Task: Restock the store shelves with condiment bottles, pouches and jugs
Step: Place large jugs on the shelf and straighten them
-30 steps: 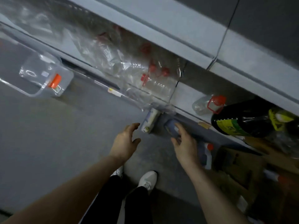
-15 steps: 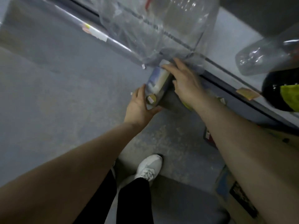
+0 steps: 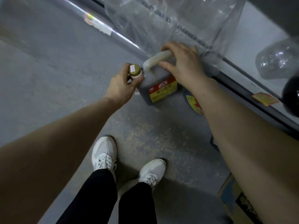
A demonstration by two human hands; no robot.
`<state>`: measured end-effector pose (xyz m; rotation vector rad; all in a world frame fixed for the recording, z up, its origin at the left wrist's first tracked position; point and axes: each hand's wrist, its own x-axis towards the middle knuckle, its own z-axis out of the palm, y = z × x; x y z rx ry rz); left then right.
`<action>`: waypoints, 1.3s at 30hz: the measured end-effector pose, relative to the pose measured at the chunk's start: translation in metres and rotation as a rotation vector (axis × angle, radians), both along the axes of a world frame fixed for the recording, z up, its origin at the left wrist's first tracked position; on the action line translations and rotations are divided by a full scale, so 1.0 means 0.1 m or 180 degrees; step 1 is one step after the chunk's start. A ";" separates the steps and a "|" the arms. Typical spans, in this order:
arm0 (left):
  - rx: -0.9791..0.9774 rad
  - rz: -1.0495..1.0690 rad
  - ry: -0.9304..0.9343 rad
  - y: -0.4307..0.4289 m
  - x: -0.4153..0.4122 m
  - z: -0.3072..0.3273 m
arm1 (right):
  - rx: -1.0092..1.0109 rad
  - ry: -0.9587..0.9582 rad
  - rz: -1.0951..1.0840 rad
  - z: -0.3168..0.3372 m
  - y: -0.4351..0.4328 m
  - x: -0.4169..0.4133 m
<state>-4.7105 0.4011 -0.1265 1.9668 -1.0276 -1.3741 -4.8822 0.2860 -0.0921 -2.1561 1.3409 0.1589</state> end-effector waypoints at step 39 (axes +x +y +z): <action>0.1620 -0.0021 0.1460 0.97 0.13 0.59 | 0.3448 -0.1966 -0.3740 0.02 2.19 -0.50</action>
